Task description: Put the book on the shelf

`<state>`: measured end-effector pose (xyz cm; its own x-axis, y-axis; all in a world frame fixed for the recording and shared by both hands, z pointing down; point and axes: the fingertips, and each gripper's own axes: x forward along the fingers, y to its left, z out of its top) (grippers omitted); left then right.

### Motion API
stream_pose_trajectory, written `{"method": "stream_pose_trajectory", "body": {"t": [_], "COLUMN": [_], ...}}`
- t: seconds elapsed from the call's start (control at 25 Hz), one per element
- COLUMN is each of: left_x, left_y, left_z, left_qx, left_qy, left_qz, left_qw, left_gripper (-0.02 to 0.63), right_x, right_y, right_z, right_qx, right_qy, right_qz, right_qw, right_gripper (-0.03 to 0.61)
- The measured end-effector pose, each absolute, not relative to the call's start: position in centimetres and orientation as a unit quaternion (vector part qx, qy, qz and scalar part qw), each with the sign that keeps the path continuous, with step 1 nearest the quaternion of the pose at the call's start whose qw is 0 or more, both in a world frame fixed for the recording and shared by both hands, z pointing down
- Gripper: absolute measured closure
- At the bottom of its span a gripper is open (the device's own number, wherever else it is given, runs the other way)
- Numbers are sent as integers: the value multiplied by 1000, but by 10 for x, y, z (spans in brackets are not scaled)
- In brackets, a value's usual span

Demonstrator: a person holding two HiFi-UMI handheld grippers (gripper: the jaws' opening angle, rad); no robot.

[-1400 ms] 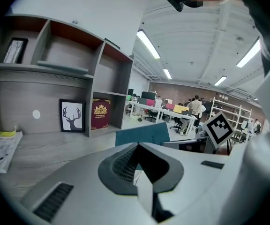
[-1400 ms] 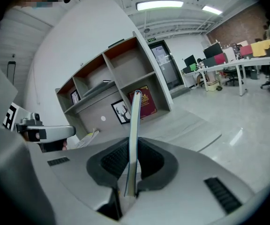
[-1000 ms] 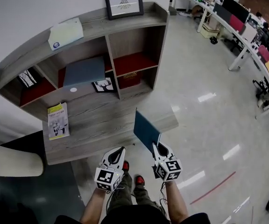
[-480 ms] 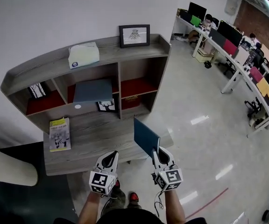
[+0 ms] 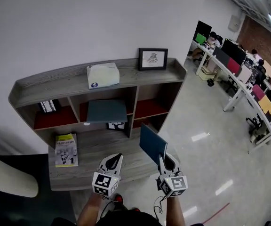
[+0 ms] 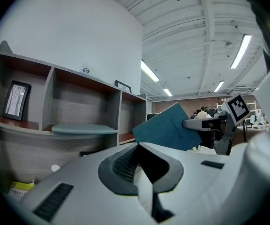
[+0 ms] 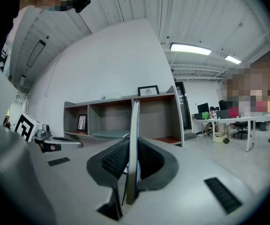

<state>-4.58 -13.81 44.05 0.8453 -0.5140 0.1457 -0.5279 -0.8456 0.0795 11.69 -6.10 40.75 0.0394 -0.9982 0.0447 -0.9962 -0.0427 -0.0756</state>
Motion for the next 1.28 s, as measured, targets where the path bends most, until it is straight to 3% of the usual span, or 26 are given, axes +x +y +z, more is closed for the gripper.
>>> {"method": "stream_pose_trajectory", "body": {"t": [0.76,1.28], "left_x": [-28,32], "left_y": [-207,-230], "left_z": [427,431], "left_qx": [965,959], "left_qy": [-255,-274], "left_qz": [42,50], "left_qw": [46,55], "left_gripper": [611,611], "right_x": [152,196], "right_y": [-135,-196], "right_z": [353,321], "right_qx": [-745,-697], "right_qy": [664,674], "right_qz": [60,185], "right_qw": [-27,-161], "right_gripper": [517,517]}}
